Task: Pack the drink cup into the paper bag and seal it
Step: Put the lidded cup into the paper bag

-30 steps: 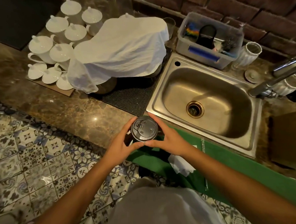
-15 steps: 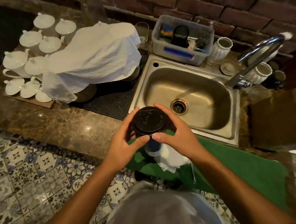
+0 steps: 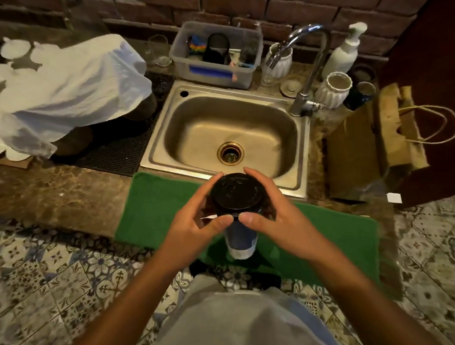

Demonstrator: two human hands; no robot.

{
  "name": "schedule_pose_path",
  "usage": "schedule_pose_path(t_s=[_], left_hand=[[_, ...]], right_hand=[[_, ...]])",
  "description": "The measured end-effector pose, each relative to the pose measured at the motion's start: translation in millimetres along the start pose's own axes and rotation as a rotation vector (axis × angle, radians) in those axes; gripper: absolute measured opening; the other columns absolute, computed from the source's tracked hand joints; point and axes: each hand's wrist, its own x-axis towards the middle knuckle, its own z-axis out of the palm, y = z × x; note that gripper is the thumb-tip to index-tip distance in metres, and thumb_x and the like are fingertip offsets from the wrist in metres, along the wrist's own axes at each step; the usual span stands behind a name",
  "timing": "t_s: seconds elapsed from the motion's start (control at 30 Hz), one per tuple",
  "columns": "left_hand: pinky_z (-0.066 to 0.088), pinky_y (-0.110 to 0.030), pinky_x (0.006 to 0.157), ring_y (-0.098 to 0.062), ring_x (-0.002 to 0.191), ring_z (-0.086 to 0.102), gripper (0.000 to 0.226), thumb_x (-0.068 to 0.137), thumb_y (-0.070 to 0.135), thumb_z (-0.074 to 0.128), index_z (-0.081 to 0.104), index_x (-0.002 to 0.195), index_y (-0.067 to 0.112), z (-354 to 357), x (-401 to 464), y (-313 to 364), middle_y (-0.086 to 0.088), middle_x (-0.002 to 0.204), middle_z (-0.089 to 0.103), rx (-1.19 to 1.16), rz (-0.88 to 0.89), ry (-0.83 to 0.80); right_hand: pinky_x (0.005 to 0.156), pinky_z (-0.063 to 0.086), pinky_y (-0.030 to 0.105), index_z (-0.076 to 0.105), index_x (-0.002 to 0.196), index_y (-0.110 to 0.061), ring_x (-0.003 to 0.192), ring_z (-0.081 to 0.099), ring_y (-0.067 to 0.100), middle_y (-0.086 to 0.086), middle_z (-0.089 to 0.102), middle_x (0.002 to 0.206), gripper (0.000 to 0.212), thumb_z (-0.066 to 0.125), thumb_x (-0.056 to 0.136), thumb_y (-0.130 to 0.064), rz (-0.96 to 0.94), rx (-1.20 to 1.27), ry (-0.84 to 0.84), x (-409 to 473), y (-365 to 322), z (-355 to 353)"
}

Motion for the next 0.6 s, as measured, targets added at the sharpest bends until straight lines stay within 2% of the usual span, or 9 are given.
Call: schedule_pose_path(t_s=[0.07, 0.13, 0.27, 0.33, 0.4, 0.47, 0.5, 0.6], left_hand=[[0.052, -0.02, 0.099, -0.007, 0.13, 0.061, 0.071, 0.084, 0.042, 0.079, 0.046, 0.147, 0.048, 33.5, -0.8, 0.2, 0.022, 0.139, 0.064, 0.023, -0.029, -0.019], [0.052, -0.023, 0.101, -0.006, 0.133, 0.058, 0.07, 0.085, 0.044, 0.079, 0.047, 0.146, 0.051, 68.8, -0.9, 1.2, 0.021, 0.143, 0.062, 0.037, -0.039, -0.031], [0.049, -0.011, 0.096, 0.008, 0.131, 0.054, 0.067, 0.086, 0.043, 0.076, 0.046, 0.146, 0.049, 134.9, 4.4, 3.5, 0.033, 0.14, 0.058, 0.115, -0.038, -0.115], [0.051, -0.017, 0.097, 0.003, 0.133, 0.055, 0.068, 0.086, 0.044, 0.074, 0.046, 0.148, 0.046, 163.6, 8.6, 10.1, 0.028, 0.14, 0.059, 0.117, -0.036, -0.173], [0.053, -0.019, 0.096, -0.004, 0.131, 0.058, 0.061, 0.091, 0.047, 0.066, 0.046, 0.148, 0.047, 189.6, 17.1, 20.8, 0.019, 0.139, 0.063, 0.111, -0.005, -0.205], [0.056, -0.023, 0.093, -0.01, 0.121, 0.066, 0.052, 0.096, 0.047, 0.056, 0.044, 0.147, 0.046, 212.0, 34.8, 34.5, 0.009, 0.131, 0.068, 0.117, 0.051, -0.186], [0.057, -0.025, 0.091, -0.012, 0.117, 0.069, 0.052, 0.098, 0.048, 0.053, 0.042, 0.148, 0.046, 222.5, 47.7, 41.6, 0.006, 0.129, 0.067, 0.138, 0.081, -0.166], [0.055, -0.017, 0.086, 0.0, 0.112, 0.065, 0.058, 0.097, 0.05, 0.056, 0.037, 0.152, 0.046, 251.0, 95.5, 58.2, 0.005, 0.136, 0.06, 0.302, 0.167, -0.072]], right_hand=[[0.113, 0.049, 0.037, 0.037, 0.154, -0.041, 0.138, 0.054, 0.003, -0.021, 0.057, 0.147, 0.086, 0.077, 0.081, -0.064, -0.001, 0.04, 0.0, -23.3, 11.4, -26.0], [0.109, 0.051, 0.03, 0.041, 0.151, -0.041, 0.136, 0.056, 0.004, -0.023, 0.059, 0.143, 0.081, 0.077, 0.082, -0.063, -0.016, 0.074, 0.024, -47.2, 20.6, -52.9], [0.1, 0.05, 0.018, 0.049, 0.141, -0.039, 0.13, 0.06, 0.002, -0.026, 0.065, 0.133, 0.067, 0.08, 0.082, -0.05, -0.007, 0.11, 0.125, -91.2, 36.0, -101.3], [0.099, 0.051, 0.019, 0.051, 0.14, -0.035, 0.128, 0.062, 0.005, -0.021, 0.067, 0.132, 0.067, 0.079, 0.08, -0.043, -0.009, 0.125, 0.202, -112.1, 42.2, -124.1], [0.098, 0.052, 0.019, 0.053, 0.14, -0.035, 0.128, 0.063, 0.006, -0.018, 0.068, 0.133, 0.073, 0.083, 0.075, -0.051, -0.021, 0.14, 0.285, -133.8, 47.6, -147.0], [0.097, 0.053, 0.019, 0.056, 0.139, -0.039, 0.128, 0.063, 0.006, -0.016, 0.069, 0.134, 0.079, 0.085, 0.069, -0.061, -0.028, 0.157, 0.374, -152.9, 50.7, -168.4], [0.097, 0.053, 0.02, 0.057, 0.138, -0.039, 0.128, 0.064, 0.008, -0.013, 0.069, 0.135, 0.078, 0.086, 0.069, -0.06, -0.035, 0.166, 0.413, -161.1, 53.3, -178.2], [0.095, 0.054, 0.021, 0.058, 0.138, -0.04, 0.128, 0.064, 0.009, -0.012, 0.069, 0.135, 0.071, 0.084, 0.072, -0.046, -0.049, 0.18, 0.498, -180.4, 62.1, -200.4]])
